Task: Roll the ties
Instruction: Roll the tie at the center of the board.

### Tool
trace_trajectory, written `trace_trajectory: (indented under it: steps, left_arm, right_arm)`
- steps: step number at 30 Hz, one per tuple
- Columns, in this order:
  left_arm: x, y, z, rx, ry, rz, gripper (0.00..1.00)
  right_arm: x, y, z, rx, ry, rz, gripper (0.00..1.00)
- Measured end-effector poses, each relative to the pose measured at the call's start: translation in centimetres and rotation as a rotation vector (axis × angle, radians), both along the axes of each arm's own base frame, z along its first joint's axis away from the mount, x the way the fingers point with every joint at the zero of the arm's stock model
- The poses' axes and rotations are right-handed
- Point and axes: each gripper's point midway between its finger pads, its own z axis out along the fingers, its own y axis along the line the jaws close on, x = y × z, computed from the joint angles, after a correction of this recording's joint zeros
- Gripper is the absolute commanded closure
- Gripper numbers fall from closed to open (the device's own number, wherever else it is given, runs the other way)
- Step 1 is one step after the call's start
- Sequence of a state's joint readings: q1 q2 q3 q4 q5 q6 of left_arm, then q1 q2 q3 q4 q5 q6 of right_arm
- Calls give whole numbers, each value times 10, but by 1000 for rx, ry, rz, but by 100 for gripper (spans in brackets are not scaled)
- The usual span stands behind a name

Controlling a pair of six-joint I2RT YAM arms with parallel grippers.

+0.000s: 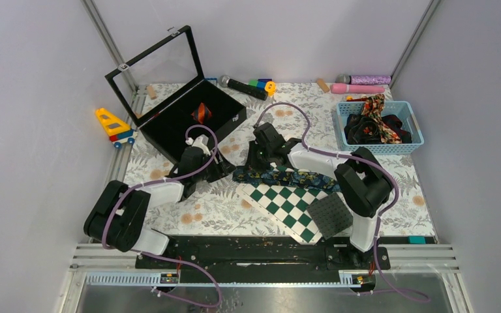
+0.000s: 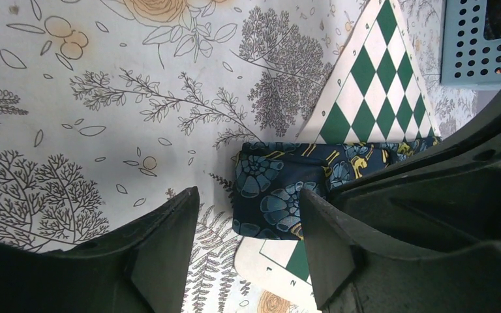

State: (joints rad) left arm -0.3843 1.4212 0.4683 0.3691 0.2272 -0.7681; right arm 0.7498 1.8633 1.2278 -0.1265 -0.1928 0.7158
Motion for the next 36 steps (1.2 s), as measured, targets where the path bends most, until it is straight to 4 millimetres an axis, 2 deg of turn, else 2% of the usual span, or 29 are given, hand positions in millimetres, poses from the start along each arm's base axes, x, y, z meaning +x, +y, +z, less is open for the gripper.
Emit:
trace_trajectory:
  steps: [6, 23, 36]
  left_arm:
    - [-3, -2, -4, -4, 16, -16, 42]
    - [-2, -18, 2, -70, -17, -93, 42]
    - [-6, -30, -11, -87, 12, -127, 42]
  right_arm:
    - [-2, -6, -16, -47, 25, -10, 83]
    - [0, -13, -20, -82, 19, -27, 83]
    - [0, -13, -20, -84, 21, -27, 84]
